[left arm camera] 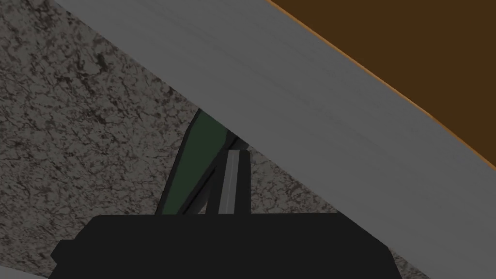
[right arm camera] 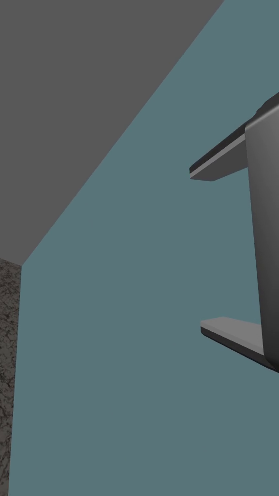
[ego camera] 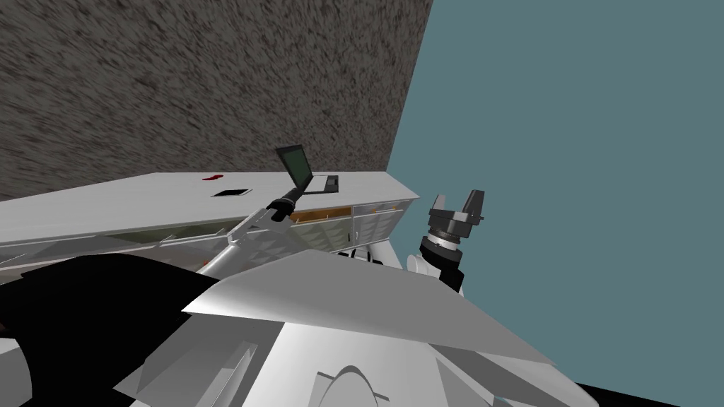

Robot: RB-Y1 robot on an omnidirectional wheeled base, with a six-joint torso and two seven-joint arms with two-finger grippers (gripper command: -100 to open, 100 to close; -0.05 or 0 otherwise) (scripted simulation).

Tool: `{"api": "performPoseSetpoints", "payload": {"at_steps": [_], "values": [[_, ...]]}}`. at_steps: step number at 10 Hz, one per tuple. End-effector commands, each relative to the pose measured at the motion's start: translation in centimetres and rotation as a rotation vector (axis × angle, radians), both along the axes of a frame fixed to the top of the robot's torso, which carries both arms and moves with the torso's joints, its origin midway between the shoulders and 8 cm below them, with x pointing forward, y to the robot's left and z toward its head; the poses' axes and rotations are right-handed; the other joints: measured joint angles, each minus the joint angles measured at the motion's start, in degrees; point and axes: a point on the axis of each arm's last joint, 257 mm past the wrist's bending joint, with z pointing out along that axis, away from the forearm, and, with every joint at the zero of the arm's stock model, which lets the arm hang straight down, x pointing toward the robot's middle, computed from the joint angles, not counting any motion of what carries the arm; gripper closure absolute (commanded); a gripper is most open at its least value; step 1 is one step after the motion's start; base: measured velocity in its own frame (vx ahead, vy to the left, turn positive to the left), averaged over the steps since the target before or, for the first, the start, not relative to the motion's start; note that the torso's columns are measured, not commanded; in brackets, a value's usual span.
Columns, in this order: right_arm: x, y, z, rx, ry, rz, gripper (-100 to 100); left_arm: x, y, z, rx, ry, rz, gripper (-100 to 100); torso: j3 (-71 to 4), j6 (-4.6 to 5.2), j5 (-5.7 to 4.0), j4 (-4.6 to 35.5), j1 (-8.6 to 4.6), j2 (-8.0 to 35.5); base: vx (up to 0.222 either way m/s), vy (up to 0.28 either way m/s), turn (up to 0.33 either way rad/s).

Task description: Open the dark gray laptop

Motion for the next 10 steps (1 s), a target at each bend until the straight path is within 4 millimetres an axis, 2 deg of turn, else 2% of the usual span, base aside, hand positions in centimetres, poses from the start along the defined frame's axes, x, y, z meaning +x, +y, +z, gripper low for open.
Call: {"api": "performPoseSetpoints", "payload": {"at_steps": [1, 3, 4, 10], "values": [[0.0, 0.0, 0.0, 0.000, 0.000, 0.000, 0, -0.4, 0.5, 0.6, 0.106, 0.040, 0.002, 100, 0.0, 0.02, -0.05, 0.0, 0.00, 0.0, 0.018, -0.030, -0.012], [0.0, 0.0, 0.0, 0.000, 0.000, 0.000, 0, -0.5, 0.4, 0.3, 0.112, 0.051, 0.000, 100, 0.0, 0.02, -0.10, 0.1, -0.05, 0.0, 0.010, -0.015, 0.000], [0.0, 0.0, 0.0, 0.000, 0.000, 0.000, 0, -0.5, 0.7, 2.1, 0.138, 0.030, 0.007, -100, 0.0, 0.03, -0.03, 0.0, -0.09, 0.1, -0.127, -0.002, -0.053], [0.0, 0.0, 0.0, 0.000, 0.000, 0.000, 0, -1.2, 2.2, 6.6, 0.190, 0.005, 0.056, -100, 0.2, -0.07, 0.04, 0.0, -0.18, 0.2, -0.249, 0.049, -0.085]]}}
